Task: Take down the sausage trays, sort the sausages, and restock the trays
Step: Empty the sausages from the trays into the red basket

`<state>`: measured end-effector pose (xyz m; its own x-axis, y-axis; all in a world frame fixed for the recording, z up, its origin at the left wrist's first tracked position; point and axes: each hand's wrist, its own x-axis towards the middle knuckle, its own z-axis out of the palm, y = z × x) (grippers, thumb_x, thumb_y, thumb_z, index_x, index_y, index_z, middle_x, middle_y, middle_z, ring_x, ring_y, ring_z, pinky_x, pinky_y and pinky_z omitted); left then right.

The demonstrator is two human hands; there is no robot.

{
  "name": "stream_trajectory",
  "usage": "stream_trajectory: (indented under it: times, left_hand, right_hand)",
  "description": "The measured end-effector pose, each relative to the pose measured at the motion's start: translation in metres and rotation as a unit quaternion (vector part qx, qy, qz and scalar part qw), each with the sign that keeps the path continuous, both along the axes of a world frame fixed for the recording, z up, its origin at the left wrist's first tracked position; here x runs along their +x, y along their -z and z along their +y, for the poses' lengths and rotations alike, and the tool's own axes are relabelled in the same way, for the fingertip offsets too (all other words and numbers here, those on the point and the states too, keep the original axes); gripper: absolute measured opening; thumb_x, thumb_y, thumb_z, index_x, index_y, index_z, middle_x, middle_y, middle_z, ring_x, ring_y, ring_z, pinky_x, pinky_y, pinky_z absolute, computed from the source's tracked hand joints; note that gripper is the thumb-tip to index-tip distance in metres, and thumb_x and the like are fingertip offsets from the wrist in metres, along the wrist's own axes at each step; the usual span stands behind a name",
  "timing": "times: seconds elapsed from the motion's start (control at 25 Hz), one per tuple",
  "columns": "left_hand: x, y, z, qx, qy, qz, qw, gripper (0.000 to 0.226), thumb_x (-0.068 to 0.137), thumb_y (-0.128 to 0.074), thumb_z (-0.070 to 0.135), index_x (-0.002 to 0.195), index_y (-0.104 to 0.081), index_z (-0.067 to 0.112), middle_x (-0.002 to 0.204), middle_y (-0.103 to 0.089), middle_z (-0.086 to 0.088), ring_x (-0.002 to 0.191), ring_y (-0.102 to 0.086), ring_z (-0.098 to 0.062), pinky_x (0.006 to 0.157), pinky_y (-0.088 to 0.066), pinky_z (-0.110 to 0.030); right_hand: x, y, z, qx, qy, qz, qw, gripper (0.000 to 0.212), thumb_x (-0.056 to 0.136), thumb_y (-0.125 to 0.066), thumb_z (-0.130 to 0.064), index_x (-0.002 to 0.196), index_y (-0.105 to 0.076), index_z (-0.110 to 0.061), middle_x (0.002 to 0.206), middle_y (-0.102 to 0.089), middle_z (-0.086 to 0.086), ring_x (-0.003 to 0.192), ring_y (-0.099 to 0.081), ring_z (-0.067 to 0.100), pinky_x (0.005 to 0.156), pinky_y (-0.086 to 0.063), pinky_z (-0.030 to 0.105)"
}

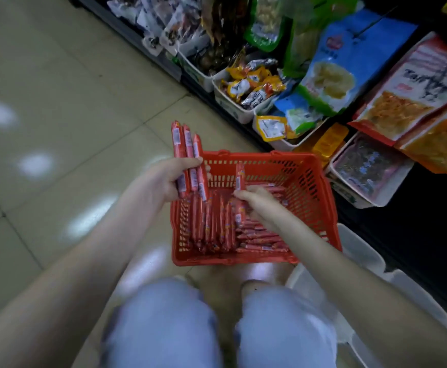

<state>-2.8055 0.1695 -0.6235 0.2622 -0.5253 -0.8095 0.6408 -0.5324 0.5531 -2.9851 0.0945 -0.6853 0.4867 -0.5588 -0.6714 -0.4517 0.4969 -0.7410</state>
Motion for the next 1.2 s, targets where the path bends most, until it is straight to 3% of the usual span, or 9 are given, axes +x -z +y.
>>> stream_trajectory:
  times: [0.2,0.28,0.48,0.56,0.64,0.72,0.96,1.12,1.2]
  left_hand:
    - [0.023,0.079,0.005,0.043,-0.001,-0.014,0.999,0.008,0.089,-0.060,0.009,0.097,-0.063,0.009,0.079,-0.072,-0.007,0.063,-0.069,-0.018,0.057,-0.059,-0.030]
    - [0.024,0.105,0.014,0.053,-0.013,-0.018,0.998,0.011,0.089,-0.061,0.008,0.099,-0.062,0.010,0.090,-0.071,-0.011,0.074,-0.068,-0.024,0.063,-0.060,-0.035]
    - [0.028,0.135,0.027,0.046,-0.041,-0.012,0.998,0.018,0.087,-0.064,0.008,0.105,-0.063,0.010,0.094,-0.071,-0.012,0.079,-0.069,-0.025,0.074,-0.059,-0.039]
    - [0.028,0.137,0.027,0.031,-0.027,-0.009,0.999,0.018,0.086,-0.064,0.007,0.105,-0.064,0.010,0.091,-0.072,-0.011,0.076,-0.070,-0.023,0.072,-0.059,-0.037]
    - [0.024,0.138,0.023,0.018,0.002,0.001,1.000,0.020,0.086,-0.064,0.008,0.105,-0.065,0.009,0.089,-0.072,-0.012,0.077,-0.070,-0.024,0.073,-0.059,-0.036]
    - [0.016,0.138,0.017,0.005,0.030,0.025,0.999,0.022,0.086,-0.065,0.008,0.108,-0.065,0.009,0.093,-0.073,-0.014,0.083,-0.071,-0.027,0.076,-0.059,-0.037]
    - [-0.008,0.140,0.007,0.011,0.056,0.032,0.998,0.017,0.088,-0.063,0.009,0.105,-0.066,0.009,0.096,-0.072,-0.014,0.083,-0.070,-0.025,0.078,-0.057,-0.037]
    - [-0.013,0.147,0.007,0.049,0.024,0.018,0.998,0.014,0.090,-0.063,0.013,0.103,-0.063,0.009,0.079,-0.073,-0.012,0.066,-0.070,-0.019,0.068,-0.058,-0.032]
    - [-0.017,0.151,0.006,0.055,0.001,0.010,0.998,0.012,0.090,-0.062,0.012,0.102,-0.062,0.009,0.069,-0.068,-0.009,0.055,-0.065,-0.016,0.060,-0.057,-0.028]
  right_hand:
    - [0.052,0.098,0.002,-0.006,-0.098,0.071,0.993,0.020,0.093,-0.059,-0.016,0.108,-0.049,-0.007,0.079,-0.054,-0.004,0.066,-0.055,0.007,0.050,-0.050,0.020]
    - [0.068,0.128,0.009,-0.008,-0.139,0.082,0.987,0.030,0.090,-0.061,-0.013,0.115,-0.044,-0.006,0.082,-0.054,-0.002,0.071,-0.058,0.011,0.056,-0.053,0.024]
    - [0.080,0.156,0.010,-0.159,-0.320,0.141,0.923,0.029,0.091,-0.056,-0.011,0.120,-0.051,-0.007,0.082,-0.055,-0.002,0.076,-0.053,0.015,0.064,-0.039,0.024]
    - [0.076,0.145,0.002,-0.140,-0.263,0.089,0.950,0.023,0.096,-0.052,-0.017,0.119,-0.054,-0.012,0.094,-0.059,-0.002,0.085,-0.056,0.014,0.071,-0.043,0.023]
    - [0.073,0.128,-0.008,-0.018,-0.146,-0.027,0.989,0.023,0.098,-0.048,-0.027,0.118,-0.057,-0.018,0.104,-0.064,-0.001,0.095,-0.061,0.015,0.078,-0.050,0.027]
    - [0.069,0.111,-0.013,0.060,-0.098,-0.110,0.987,0.024,0.098,-0.049,-0.027,0.117,-0.060,-0.017,0.107,-0.067,-0.001,0.098,-0.063,0.017,0.078,-0.053,0.031]
    - [0.051,0.101,-0.017,0.141,-0.013,-0.116,0.983,0.026,0.097,-0.052,-0.019,0.120,-0.056,-0.007,0.104,-0.070,0.009,0.097,-0.068,0.025,0.085,-0.055,0.045]
    - [0.024,0.114,-0.032,-0.015,-0.029,-0.011,0.999,0.012,0.098,-0.049,-0.018,0.110,-0.053,-0.015,0.085,-0.061,0.004,0.074,-0.063,0.017,0.070,-0.057,0.038]
    - [0.002,0.128,-0.042,-0.122,-0.075,0.060,0.988,0.016,0.098,-0.050,-0.017,0.113,-0.053,-0.019,0.093,-0.062,0.000,0.080,-0.060,0.013,0.071,-0.047,0.030]
